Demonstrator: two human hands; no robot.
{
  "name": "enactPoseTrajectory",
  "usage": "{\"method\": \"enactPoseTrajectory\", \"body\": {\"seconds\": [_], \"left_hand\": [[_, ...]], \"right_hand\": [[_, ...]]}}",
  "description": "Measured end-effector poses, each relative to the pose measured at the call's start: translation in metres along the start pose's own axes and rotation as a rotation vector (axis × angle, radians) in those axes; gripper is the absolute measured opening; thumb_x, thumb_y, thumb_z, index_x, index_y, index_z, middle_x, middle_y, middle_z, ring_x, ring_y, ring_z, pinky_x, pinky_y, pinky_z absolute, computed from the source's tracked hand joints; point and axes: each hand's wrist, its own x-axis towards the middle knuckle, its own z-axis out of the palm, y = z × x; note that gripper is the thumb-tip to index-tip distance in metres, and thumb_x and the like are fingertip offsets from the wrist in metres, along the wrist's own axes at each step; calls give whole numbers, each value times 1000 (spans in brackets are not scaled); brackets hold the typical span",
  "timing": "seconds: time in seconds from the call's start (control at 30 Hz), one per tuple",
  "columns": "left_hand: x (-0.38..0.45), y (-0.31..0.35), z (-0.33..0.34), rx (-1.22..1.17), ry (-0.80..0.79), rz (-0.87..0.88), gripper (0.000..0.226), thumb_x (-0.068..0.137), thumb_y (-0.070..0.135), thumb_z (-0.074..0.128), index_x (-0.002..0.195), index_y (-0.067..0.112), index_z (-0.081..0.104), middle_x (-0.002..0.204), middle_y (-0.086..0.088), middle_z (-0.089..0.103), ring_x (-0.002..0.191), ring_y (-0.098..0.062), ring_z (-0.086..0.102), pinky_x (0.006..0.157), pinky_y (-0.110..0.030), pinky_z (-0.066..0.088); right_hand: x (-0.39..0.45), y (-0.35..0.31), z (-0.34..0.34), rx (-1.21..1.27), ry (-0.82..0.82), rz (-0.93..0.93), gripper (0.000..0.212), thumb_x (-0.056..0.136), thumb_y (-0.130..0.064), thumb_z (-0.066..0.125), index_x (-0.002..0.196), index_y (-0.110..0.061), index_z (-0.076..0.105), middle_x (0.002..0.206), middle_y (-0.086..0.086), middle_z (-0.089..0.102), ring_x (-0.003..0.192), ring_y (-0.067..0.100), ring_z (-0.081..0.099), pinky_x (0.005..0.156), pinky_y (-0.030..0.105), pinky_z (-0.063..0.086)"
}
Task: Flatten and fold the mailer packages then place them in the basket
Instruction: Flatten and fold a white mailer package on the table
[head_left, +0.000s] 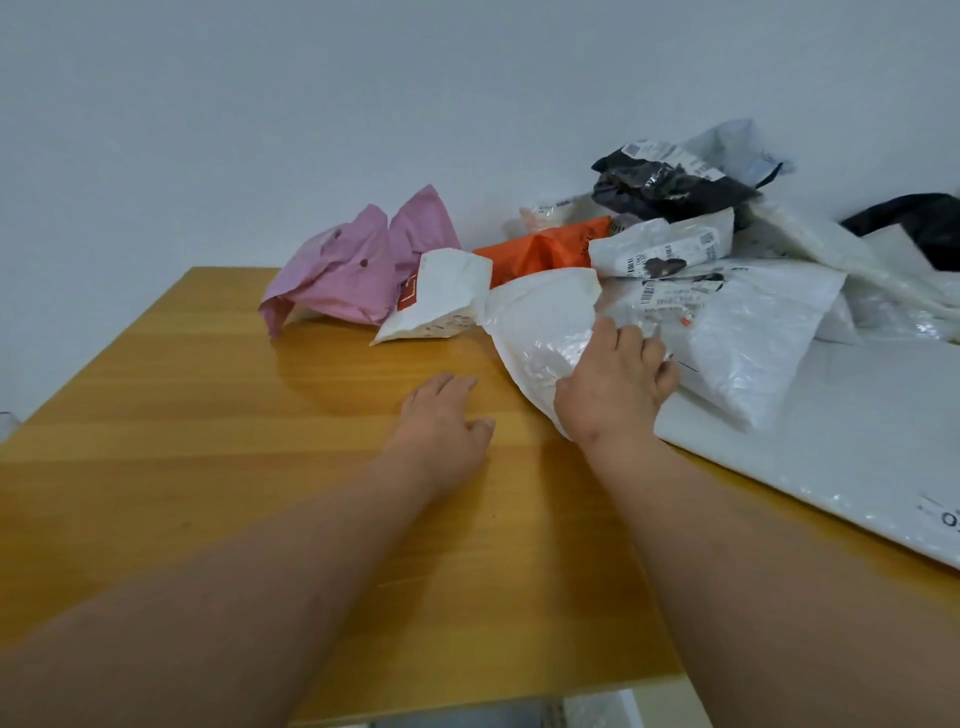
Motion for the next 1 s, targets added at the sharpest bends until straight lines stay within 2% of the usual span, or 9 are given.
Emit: {"method": "enactPoseTrajectory", "body": {"seconds": [0.1,0.2,0.3,0.4,0.5,0.63,0.77,0.87,1.0], "left_hand": [[-7,-1,1,-65,29,-3,63,98,37,52,153,24,25,160,-3,21,147,-24,17,120,-40,18],[-19,0,-2,-134,117,-25,67,94,33,58,152,24,26,156,-5,26,143,-25,24,118,-42,27],[-35,3,-11,-162,203,-23,60,94,29,59,148,21,33,140,-6,42,128,-24,41,108,-41,39],[-50,6,-20,-170,162,-74,55,95,30,56,145,22,37,121,-4,56,104,-22,57,92,-41,51],[-63,9,-28,-246,160,-144,55,95,34,55,146,23,36,121,-4,58,102,-24,59,90,-43,53],[-82,16,-35,-520,199,-133,55,99,54,39,143,21,39,131,-5,54,94,-18,55,80,-32,46],[-98,15,-49,-1015,308,-236,79,80,85,25,140,36,43,134,3,56,114,-23,58,99,-49,47],[-115,7,-63,-1142,330,-244,71,82,79,41,138,35,44,123,6,59,106,-18,60,85,-40,55],[-130,-16,-65,-895,194,-137,63,74,63,72,128,35,57,121,1,60,108,-19,60,98,-44,50]], "right_hand": [[-12,7,-5,10,20,-31,51,81,-22,61,129,-21,45,124,3,46,121,29,34,106,47,23],[-27,12,-14,35,7,-49,50,80,-20,58,128,-23,46,122,1,46,120,27,33,106,47,24],[-43,19,-28,53,-4,-50,50,81,-17,55,130,-26,47,123,-1,47,121,26,31,106,47,22],[-58,27,-42,76,36,-8,46,79,-13,54,123,-27,51,121,-1,49,120,25,32,102,45,22],[-69,34,-58,153,119,65,33,79,-10,54,109,-24,54,116,1,50,114,26,34,96,42,21],[-90,32,-69,157,216,-91,28,79,-6,59,104,-18,56,113,6,50,108,30,37,92,41,18],[-116,21,-69,73,270,-287,35,60,3,61,87,-19,55,95,5,50,89,27,37,79,36,17],[-134,18,-72,64,229,-370,43,53,6,58,82,-24,47,94,2,44,87,24,33,83,38,19],[-152,18,-80,-14,39,-448,37,67,-6,56,90,-33,47,129,0,37,116,27,27,102,45,13]]}}
